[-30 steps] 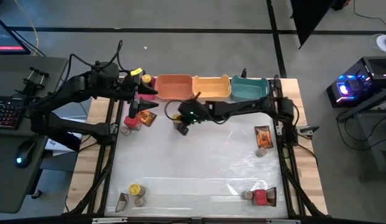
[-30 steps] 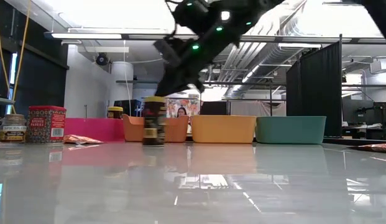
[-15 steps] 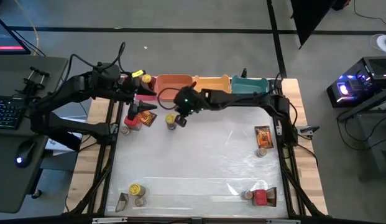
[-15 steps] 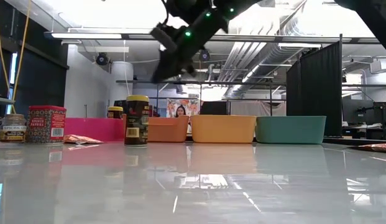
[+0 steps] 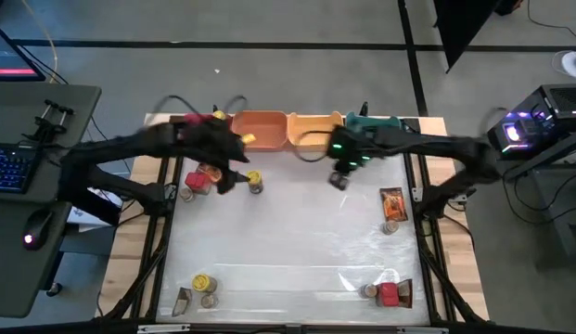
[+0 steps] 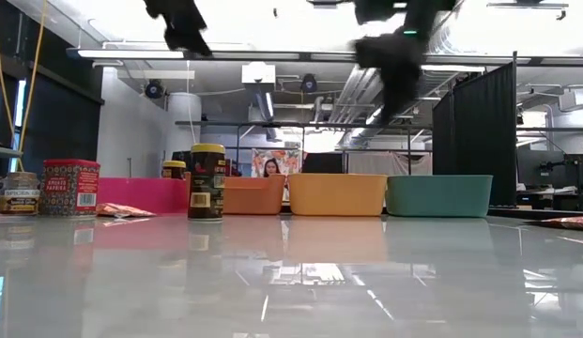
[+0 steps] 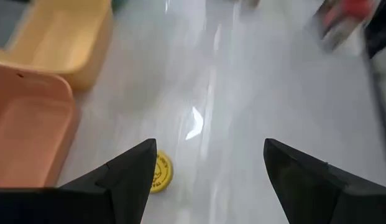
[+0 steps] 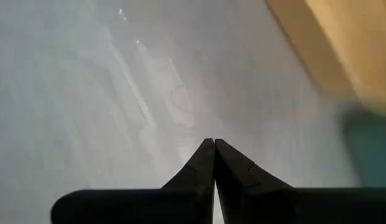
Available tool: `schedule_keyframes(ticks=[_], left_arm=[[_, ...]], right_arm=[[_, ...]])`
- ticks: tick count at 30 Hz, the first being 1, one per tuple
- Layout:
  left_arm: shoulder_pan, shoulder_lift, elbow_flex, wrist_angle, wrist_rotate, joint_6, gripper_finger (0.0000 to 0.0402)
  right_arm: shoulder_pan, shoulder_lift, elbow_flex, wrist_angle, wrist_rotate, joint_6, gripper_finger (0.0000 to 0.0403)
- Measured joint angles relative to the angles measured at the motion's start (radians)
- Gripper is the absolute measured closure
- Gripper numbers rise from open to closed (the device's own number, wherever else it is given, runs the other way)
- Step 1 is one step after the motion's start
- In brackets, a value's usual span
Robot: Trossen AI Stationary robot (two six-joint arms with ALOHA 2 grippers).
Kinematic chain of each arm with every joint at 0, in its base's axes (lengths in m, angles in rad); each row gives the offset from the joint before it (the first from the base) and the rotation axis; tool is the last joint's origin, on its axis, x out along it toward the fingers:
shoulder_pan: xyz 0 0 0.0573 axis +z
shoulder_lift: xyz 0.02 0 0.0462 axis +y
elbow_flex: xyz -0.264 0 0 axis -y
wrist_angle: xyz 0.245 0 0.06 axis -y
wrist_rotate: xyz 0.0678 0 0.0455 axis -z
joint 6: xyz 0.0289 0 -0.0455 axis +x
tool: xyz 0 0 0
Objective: Sort spices by type
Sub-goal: Put the right yellow seasoning can into the pink bin
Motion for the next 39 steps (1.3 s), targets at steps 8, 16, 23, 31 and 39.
schedule_keyframes(ticks=[8, 16, 23, 31, 39], left_arm=[[0.016, 0.257, 0.014, -0.016, -0.078, 0.259, 0.0117], [0.065, 0.357, 0.014, -0.069, -0.082, 0.361, 0.0117], [0.084, 0.405, 0.014, -0.068, -0.084, 0.377, 0.0117], [0.084, 0.474, 0.015, -0.067, -0.097, 0.374, 0.0117], [0.084, 0.491, 0.014, -0.064, -0.073, 0.365, 0.0134]], right_arm=[[0.071, -0.446, -0.414, 0.105, 0.001, 0.453, 0.0403], [0.179, -0.637, -0.619, 0.224, 0.044, 0.657, 0.0403], [0.187, -0.624, -0.634, 0.257, 0.053, 0.63, 0.0403], [0.187, -0.623, -0.634, 0.304, 0.053, 0.609, 0.0403], [0.187, -0.623, -0.634, 0.327, 0.058, 0.609, 0.0403]])
